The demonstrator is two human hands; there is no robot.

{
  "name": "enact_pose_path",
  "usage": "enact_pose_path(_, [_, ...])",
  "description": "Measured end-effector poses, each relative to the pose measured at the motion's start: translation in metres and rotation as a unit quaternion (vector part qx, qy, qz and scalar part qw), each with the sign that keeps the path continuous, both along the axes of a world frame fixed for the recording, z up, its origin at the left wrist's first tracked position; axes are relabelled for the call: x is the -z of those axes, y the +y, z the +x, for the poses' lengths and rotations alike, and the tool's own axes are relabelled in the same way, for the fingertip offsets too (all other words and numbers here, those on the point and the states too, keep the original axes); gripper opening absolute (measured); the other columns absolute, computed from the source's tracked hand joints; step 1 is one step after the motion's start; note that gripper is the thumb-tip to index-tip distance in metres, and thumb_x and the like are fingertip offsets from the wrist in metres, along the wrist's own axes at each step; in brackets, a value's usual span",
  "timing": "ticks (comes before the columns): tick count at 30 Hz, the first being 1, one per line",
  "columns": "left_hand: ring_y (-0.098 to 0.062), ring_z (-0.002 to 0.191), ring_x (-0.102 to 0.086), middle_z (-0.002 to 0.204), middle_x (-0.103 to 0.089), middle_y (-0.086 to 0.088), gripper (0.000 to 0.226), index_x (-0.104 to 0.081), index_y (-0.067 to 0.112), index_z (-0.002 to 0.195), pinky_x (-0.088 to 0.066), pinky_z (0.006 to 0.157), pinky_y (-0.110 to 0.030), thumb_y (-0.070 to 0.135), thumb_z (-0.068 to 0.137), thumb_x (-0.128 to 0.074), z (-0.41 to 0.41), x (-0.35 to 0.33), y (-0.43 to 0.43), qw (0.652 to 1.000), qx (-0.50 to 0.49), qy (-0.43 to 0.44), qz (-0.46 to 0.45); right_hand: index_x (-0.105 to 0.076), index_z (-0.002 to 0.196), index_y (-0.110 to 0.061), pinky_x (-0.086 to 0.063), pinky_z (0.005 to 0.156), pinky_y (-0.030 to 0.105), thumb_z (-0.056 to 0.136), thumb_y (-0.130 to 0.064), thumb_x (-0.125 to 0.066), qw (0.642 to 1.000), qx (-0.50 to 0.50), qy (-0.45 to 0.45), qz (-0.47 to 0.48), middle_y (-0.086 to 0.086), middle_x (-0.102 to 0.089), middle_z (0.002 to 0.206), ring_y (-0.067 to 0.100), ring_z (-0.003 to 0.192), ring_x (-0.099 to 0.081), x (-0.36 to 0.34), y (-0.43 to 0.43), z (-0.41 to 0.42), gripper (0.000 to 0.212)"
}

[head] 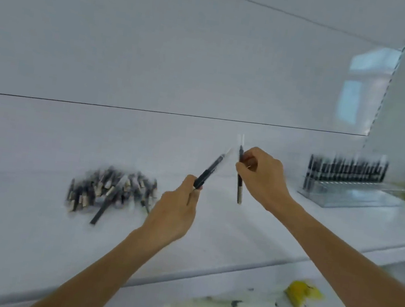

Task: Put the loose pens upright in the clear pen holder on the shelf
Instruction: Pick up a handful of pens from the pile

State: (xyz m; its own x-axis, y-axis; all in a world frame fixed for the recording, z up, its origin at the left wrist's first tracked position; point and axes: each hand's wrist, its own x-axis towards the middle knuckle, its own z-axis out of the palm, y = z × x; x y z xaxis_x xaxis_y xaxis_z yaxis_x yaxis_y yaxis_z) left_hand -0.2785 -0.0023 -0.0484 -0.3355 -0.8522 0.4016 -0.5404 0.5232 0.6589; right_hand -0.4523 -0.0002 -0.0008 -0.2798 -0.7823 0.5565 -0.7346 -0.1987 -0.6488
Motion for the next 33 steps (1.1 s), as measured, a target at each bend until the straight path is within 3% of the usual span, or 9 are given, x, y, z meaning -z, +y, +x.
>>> enact_pose_path(2, [-0.016,0.049,-0.040,0.059,-0.043,0.000,0.018,-0.044,0.025,0.107,-0.034,0.049,-0.027,0.029,0.101,-0.027,-0.042,0.003,0.012,0.999,0.037,0.024,0.021,-0.058,0.095,-0.012,-0.051,0.061,0.013,0.089,-0.013,-0.057,0.999,0.020,-0.025,0.006,-0.001,-0.061,0.083,0.008,0.068,-0.058,0.006,0.020,-0.048,0.006])
enact_pose_path(5, [-0.015,0.053,-0.037,0.065,-0.044,-0.001,0.022,-0.046,0.011,0.104,-0.031,0.050,-0.024,0.026,0.100,-0.030,-0.103,0.006,0.027,0.993,0.080,0.064,0.057,-0.058,0.100,-0.011,-0.057,0.072,0.032,0.088,-0.011,-0.059,0.997,0.064,-0.044,0.025,0.005,-0.065,0.093,0.017,0.080,-0.063,0.011,0.049,-0.114,0.012])
enact_pose_path(8, [-0.017,0.060,-0.040,0.073,-0.048,-0.005,0.023,-0.047,0.006,0.101,-0.033,0.057,-0.029,0.024,0.099,-0.033,-0.154,0.007,0.034,0.987,0.112,0.074,0.093,-0.056,0.103,-0.010,-0.055,0.065,0.028,0.089,-0.009,-0.058,0.993,0.093,-0.054,0.043,0.010,-0.065,0.097,0.019,0.079,-0.063,0.010,0.071,-0.170,0.013])
enact_pose_path(12, [-0.014,0.057,-0.037,0.074,-0.046,-0.003,0.023,-0.046,0.005,0.101,-0.028,0.048,-0.024,0.024,0.099,-0.033,-0.204,0.004,0.027,0.978,0.137,0.072,0.139,-0.049,0.123,-0.011,-0.057,0.066,0.031,0.090,-0.008,-0.059,0.990,0.123,-0.060,0.040,0.013,-0.066,0.100,0.025,0.082,-0.065,0.013,0.084,-0.221,0.035])
enact_pose_path(15, [-0.014,0.056,-0.038,0.073,-0.047,-0.003,0.026,-0.048,0.003,0.101,-0.030,0.050,-0.025,0.025,0.099,-0.033,-0.229,0.003,0.017,0.982,0.130,0.052,0.124,-0.037,0.138,-0.021,-0.058,0.059,0.025,0.089,-0.006,-0.060,0.989,0.106,-0.098,0.031,0.011,-0.067,0.100,0.026,0.082,-0.067,0.026,0.082,-0.245,0.056])
enact_pose_path(18, [-0.014,0.057,-0.041,0.069,-0.048,-0.001,0.035,-0.052,0.006,0.093,-0.032,0.053,-0.025,0.035,0.099,-0.033,-0.248,-0.002,-0.001,0.989,0.116,0.036,0.086,-0.033,0.143,-0.030,-0.059,0.068,0.043,0.088,-0.006,-0.062,0.989,0.104,-0.103,0.010,0.010,-0.067,0.094,0.030,0.084,-0.067,0.022,0.067,-0.270,0.067])
enact_pose_path(20, [-0.012,0.056,-0.042,0.067,-0.048,0.003,0.035,-0.051,0.013,0.085,-0.032,0.052,-0.023,0.038,0.099,-0.033,-0.259,-0.008,-0.014,0.992,0.107,0.032,0.063,-0.036,0.141,-0.032,-0.058,0.070,0.047,0.087,-0.003,-0.061,0.988,0.098,-0.122,-0.003,0.013,-0.066,0.092,0.032,0.084,-0.067,0.012,0.054,-0.284,0.067])
enact_pose_path(29, [-0.011,0.059,-0.043,0.073,-0.054,0.001,0.028,-0.050,0.003,0.090,-0.032,0.046,-0.011,0.028,0.099,-0.038,-0.292,-0.005,-0.052,0.993,0.065,0.066,0.068,-0.036,0.132,-0.021,-0.051,0.049,0.015,0.085,-0.002,-0.064,0.991,0.045,-0.103,-0.070,0.016,-0.064,0.087,0.023,0.065,-0.065,-0.006,-0.006,-0.318,0.058])
enact_pose_path(33, [-0.008,0.053,-0.042,0.066,-0.052,0.003,0.027,-0.057,0.013,0.092,-0.033,0.046,-0.012,0.032,0.098,-0.039,-0.290,-0.011,-0.059,0.995,0.020,0.088,0.047,-0.031,0.137,-0.025,-0.058,0.060,0.030,0.088,-0.005,-0.061,0.991,-0.017,-0.082,-0.102,0.009,-0.062,0.092,0.024,0.072,-0.067,-0.012,-0.034,-0.324,0.061])
